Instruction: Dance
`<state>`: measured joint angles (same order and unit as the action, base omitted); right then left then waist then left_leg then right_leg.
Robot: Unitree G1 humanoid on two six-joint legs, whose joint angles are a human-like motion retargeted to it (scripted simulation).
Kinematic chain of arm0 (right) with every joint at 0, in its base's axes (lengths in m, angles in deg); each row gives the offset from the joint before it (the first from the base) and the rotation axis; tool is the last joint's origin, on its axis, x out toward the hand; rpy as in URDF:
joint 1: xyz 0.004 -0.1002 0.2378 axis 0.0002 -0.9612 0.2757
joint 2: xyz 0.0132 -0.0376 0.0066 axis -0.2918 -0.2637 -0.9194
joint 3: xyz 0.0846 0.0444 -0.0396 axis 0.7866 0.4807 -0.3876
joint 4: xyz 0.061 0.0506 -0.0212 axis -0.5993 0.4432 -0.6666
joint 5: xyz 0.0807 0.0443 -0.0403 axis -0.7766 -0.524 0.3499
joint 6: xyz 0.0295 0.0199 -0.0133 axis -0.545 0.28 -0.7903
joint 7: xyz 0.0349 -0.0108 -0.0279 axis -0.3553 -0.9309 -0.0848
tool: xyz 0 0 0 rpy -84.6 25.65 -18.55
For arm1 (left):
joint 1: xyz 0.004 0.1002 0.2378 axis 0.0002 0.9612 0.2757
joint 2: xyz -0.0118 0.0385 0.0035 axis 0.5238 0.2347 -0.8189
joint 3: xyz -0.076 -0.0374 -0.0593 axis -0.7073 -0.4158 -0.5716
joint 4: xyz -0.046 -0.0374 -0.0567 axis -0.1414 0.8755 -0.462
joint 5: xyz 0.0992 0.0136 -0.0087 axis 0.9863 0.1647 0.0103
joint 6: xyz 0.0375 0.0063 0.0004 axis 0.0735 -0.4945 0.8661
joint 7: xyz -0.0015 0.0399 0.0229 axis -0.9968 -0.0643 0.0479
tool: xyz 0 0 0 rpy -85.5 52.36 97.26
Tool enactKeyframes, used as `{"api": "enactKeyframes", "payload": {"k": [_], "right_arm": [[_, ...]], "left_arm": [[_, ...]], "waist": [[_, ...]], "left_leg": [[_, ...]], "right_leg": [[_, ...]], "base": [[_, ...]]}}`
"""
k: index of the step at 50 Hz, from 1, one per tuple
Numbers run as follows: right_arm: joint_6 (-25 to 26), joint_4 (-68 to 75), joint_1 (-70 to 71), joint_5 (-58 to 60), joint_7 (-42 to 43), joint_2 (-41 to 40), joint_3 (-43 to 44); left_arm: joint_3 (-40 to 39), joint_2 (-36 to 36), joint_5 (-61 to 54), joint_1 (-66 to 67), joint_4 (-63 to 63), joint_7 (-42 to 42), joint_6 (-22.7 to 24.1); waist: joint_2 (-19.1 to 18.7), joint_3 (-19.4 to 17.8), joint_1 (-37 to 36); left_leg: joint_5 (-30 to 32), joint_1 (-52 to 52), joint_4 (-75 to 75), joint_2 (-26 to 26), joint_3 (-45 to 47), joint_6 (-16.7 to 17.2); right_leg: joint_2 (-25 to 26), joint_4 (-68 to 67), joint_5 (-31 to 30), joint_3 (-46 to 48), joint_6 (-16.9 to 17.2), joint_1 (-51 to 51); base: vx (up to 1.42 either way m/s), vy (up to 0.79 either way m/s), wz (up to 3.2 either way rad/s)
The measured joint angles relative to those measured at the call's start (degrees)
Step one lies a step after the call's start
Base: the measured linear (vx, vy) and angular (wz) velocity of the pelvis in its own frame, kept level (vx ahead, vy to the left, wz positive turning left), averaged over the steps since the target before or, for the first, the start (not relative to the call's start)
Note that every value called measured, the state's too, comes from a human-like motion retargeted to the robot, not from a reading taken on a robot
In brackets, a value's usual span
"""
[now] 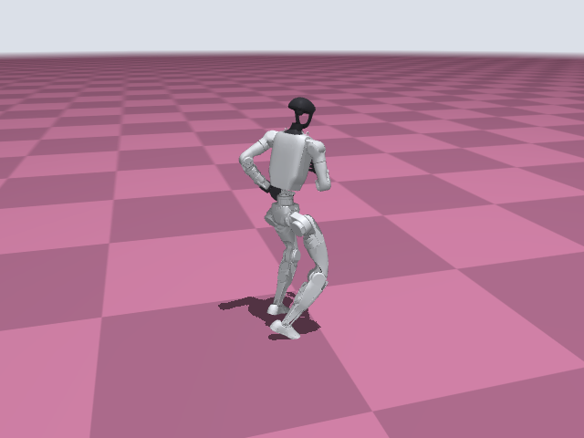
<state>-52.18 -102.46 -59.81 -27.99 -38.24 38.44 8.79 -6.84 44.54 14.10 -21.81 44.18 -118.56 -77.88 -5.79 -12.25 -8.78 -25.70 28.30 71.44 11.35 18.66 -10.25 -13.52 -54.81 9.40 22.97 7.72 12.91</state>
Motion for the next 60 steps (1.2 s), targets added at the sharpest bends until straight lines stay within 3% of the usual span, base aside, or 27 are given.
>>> {"api": "enactKeyframes", "payload": {"k": [3,5,7,10,12,15,17,20,23,28,30,32,38,42,45,48,54,55,60], "right_arm": [[-1.48,-1.23,-4.53,0.37,1.2,-0.18,2.78],[-2.08,-2.5,-7.24,2.66,1.15,0.43,5.69],[-2.74,-2.84,-9.36,6.28,1.09,1.61,8.88],[-2.89,0.87,-13.07,14.84,2.72,3.93,13.83],[-1.87,10.2,-15.23,23.48,6.0,4.8,16.08],[1.29,34.54,-14.98,35.02,12.69,3.75,16.46],[3.6,49.64,-14.63,37.51,16.03,2.85,16.55],[6.12,65.46,-15.71,36.75,19.04,2.13,18.23],[7.36,74.05,-17.28,33.09,21.1,2.24,21.4],[6.49,76.32,-18.68,26.04,23.97,3.88,26.93],[5.84,73.96,-19.45,24.84,24.23,4.74,28.3],[5.29,71.6,-20.54,25.6,23.87,5.13,28.31],[4.89,69.06,-24.0,35.47,17.55,5.44,23.58],[4.1,71.54,-24.6,39.07,11.38,2.17,18.53],[3.27,72.94,-24.72,38.71,6.91,-1.24,14.87],[2.5,72.74,-25.2,37.19,3.2,-4.58,11.41],[1.95,69.21,-25.29,34.01,-4.16,-6.08,5.49],[2.29,67.59,-24.97,33.27,-6.02,-5.38,4.77],[1.62,61.49,-25.31,32.97,-10.08,-2.77,0.59]], "left_arm": [[-0.48,-3.71,-3.02,2.59,2.95,-2.88,-2.8],[-1.2,-7.09,-3.32,3.35,6.71,-4.45,-4.31],[-2.39,-10.13,-2.31,3.18,11.79,-4.72,-5.22],[-5.74,-13.14,1.11,0.83,21.73,-1.27,-5.87],[-9.4,-15.04,5.53,-5.21,33.55,5.47,-4.71],[-16.15,-16.68,12.37,-18.46,53.76,16.78,-2.6],[-20.87,-15.12,14.76,-24.59,61.86,21.61,-2.72],[-26.17,-10.06,17.38,-29.17,68.51,26.15,-3.26],[-29.95,-4.27,20.01,-29.82,72.94,29.56,-3.44],[-33.71,1.55,24.83,-26.56,80.22,32.3,-2.96],[-33.27,1.74,27.54,-23.9,81.84,31.45,-2.69],[-31.3,0.02,30.32,-20.63,82.13,29.54,-2.5],[-19.2,-10.75,37.94,-10.65,75.83,16.92,-0.35],[-8.93,-18.58,35.76,-5.15,66.73,6.05,1.22],[-1.44,-23.62,31.97,-1.5,58.28,-1.23,1.92],[5.01,-27.4,29.46,0.99,50.89,-6.37,2.77],[14.62,-26.14,26.36,2.97,35.1,-11.89,3.98],[15.78,-24.38,25.51,3.02,31.3,-12.58,3.53],[19.01,-19.44,25.99,2.07,24.66,-12.41,4.58]], "waist": [[0.84,2.84,0.62],[2.35,4.29,2.46],[3.87,4.9,4.35],[5.4,4.76,6.46],[6.05,2.8,7.17],[5.26,0.4,7.14],[4.57,0.0,6.69],[3.84,0.31,5.64],[3.53,1.4,4.48],[3.01,2.81,4.08],[2.65,2.65,4.42],[2.63,2.56,4.43],[1.19,2.62,3.47],[2.67,4.77,2.74],[4.71,6.12,2.93],[6.41,6.23,3.35],[10.75,5.42,4.69],[12.12,5.58,5.23],[14.5,2.01,6.58]], "left_leg": [[10.44,-1.86,-21.04,-3.64,9.31,6.68],[18.73,-5.28,-34.59,-9.36,14.02,10.0],[20.6,-8.52,-41.12,-14.55,15.41,9.53],[9.79,-9.94,-36.93,-19.91,9.96,3.0],[1.68,-9.9,-30.69,-24.28,1.85,-1.56],[-2.05,-10.38,-24.62,-28.33,-10.24,-2.96],[-1.57,-12.23,-24.53,-29.46,-17.19,-1.45],[-0.44,-14.85,-24.73,-29.57,-26.35,1.17],[-0.75,-16.28,-24.76,-29.2,-34.51,2.74],[-4.49,-17.98,-23.61,-28.54,-46.05,4.67],[-6.28,-19.64,-22.25,-28.38,-49.37,5.38],[-8.18,-20.38,-19.14,-28.77,-49.89,5.97],[-4.99,-21.24,-16.46,-21.29,-39.51,10.88],[-4.1,-17.78,-20.88,-14.27,-26.68,10.74],[-3.02,-18.85,-28.03,-12.22,-19.22,10.75],[-3.38,-20.55,-30.73,-10.57,-13.68,11.16],[-2.67,-24.85,-38.58,-11.51,-6.85,11.43],[-0.56,-26.31,-43.65,-13.27,-6.03,11.21],[-1.67,-25.53,-40.3,-13.12,-1.12,11.31]], "right_leg": [[-4.76,-0.82,-10.43,7.16,1.69,-4.65],[-9.61,-4.58,-12.16,10.0,1.56,-6.18],[-13.51,-10.48,-10.65,9.56,0.72,-6.93],[-16.73,-20.52,-3.51,4.96,-2.06,-6.74],[-17.33,-26.4,1.29,-0.85,-4.22,-4.35],[-14.79,-28.63,8.52,-7.56,-9.13,2.16],[-10.46,-24.24,11.84,-10.19,-11.21,6.86],[-0.37,-13.9,11.85,-14.37,-10.65,13.19],[12.16,-2.83,6.48,-21.09,-6.38,18.89],[32.51,13.93,-5.96,-39.08,4.29,23.13],[37.82,15.79,-9.02,-45.27,7.05,22.25],[39.86,13.12,-7.95,-46.46,7.08,21.79],[32.29,12.3,-1.74,-35.75,2.86,16.08],[25.03,18.98,-2.03,-28.53,4.57,11.51],[20.97,22.73,-3.01,-23.74,6.96,8.73],[19.7,22.12,-3.31,-19.44,7.28,8.39],[16.02,17.73,-5.3,-13.59,7.28,11.29],[14.18,16.94,-6.35,-12.64,7.28,12.67],[8.71,7.13,-15.69,-8.22,7.28,18.51]], "base": [[0.68,0.06,3.79],[0.61,0.06,4.28],[0.56,-0.03,4.25],[0.51,-0.13,4.22],[0.46,-0.19,4.12],[0.41,-0.28,3.68],[0.36,-0.35,3.38],[0.3,-0.36,3.27],[0.21,-0.31,2.96],[0.16,-0.23,2.5],[0.19,-0.18,2.28],[0.21,-0.13,2.12],[0.24,-0.07,1.97],[0.21,-0.05,1.7],[0.13,-0.06,1.13],[0.0,-0.12,0.49],[-0.13,-0.12,-0.04],[-0.17,-0.06,-0.08],[-0.21,-0.02,-0.11]]}}
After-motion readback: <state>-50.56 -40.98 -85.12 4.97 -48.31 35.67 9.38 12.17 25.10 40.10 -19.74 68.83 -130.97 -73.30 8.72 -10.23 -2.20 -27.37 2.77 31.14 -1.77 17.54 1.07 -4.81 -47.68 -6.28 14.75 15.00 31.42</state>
